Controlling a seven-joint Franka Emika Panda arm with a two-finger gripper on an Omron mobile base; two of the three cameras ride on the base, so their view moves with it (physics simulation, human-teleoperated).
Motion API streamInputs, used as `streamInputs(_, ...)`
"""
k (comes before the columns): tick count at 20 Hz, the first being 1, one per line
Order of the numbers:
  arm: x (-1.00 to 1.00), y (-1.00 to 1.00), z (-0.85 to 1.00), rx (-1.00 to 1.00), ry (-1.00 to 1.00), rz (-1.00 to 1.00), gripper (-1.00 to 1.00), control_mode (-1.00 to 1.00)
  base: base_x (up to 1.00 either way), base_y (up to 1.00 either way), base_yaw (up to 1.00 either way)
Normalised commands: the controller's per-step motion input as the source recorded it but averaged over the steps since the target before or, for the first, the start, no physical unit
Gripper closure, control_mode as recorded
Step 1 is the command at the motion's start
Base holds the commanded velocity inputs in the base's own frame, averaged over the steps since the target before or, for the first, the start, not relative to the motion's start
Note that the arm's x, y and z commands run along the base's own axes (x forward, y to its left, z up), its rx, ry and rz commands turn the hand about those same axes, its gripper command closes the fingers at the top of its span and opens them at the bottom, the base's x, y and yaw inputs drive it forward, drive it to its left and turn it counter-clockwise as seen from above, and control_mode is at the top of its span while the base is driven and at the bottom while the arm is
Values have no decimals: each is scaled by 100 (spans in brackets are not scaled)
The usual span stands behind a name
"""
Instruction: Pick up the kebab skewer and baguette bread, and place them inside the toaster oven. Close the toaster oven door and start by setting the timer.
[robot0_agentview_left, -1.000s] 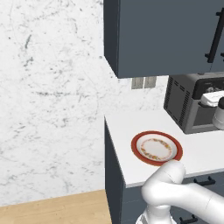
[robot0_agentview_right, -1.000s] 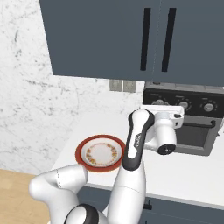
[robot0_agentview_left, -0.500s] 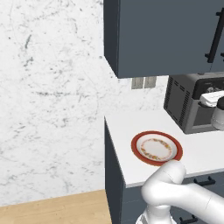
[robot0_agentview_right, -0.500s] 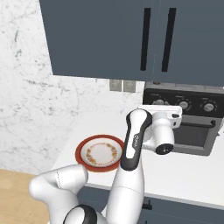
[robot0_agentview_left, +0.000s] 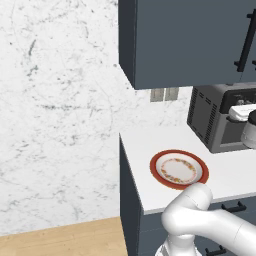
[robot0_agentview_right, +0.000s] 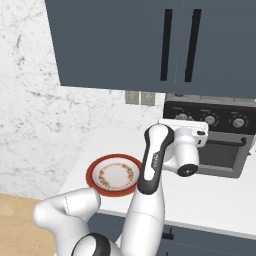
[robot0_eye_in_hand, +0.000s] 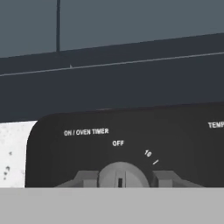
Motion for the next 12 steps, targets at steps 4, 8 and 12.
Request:
streamInputs(4,1,11,0,19,2,0,100,-100,0,0,0)
streamInputs(8,0,11,0,19,1,0,100,-100,0,0,0)
streamInputs(12,1,8,0,21,0,0,100,-100,0,0,0)
